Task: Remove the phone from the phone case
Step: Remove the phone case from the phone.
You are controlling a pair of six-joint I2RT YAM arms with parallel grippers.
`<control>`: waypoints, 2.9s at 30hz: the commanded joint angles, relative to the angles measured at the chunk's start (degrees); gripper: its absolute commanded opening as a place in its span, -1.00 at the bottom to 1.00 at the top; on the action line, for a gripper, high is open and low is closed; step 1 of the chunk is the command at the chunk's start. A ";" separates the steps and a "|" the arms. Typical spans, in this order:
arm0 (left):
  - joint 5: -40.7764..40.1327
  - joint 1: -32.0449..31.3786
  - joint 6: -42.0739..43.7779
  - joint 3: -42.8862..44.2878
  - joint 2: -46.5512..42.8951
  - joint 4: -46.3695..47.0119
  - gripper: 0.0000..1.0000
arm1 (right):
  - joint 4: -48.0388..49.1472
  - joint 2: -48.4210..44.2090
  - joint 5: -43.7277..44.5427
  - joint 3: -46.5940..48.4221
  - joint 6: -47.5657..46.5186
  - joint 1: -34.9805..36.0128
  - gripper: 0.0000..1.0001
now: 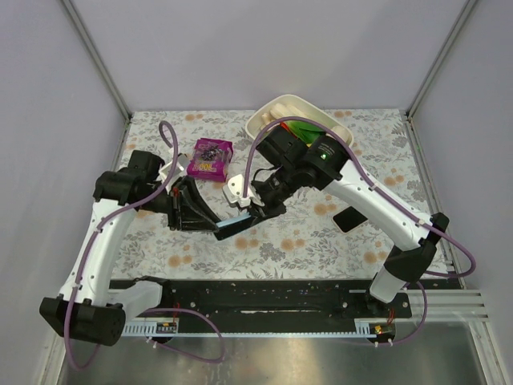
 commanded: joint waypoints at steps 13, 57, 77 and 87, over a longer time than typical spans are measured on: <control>4.16 7.27 23.15 1.79 3.90 -14.33 -1.00 | -8.72 -0.83 -13.35 10.16 -5.59 5.00 -1.00; -2.78 -0.28 30.08 3.37 8.46 -13.52 -1.00 | -20.76 2.43 -27.06 17.29 -11.48 9.14 -1.00; -4.89 4.54 33.79 2.32 8.12 -14.51 -0.99 | -13.13 1.29 -24.08 12.65 -3.15 7.83 -1.00; -12.53 12.54 32.38 5.21 2.94 -14.15 0.32 | 10.34 -6.97 -18.36 -5.90 16.20 -1.05 -1.00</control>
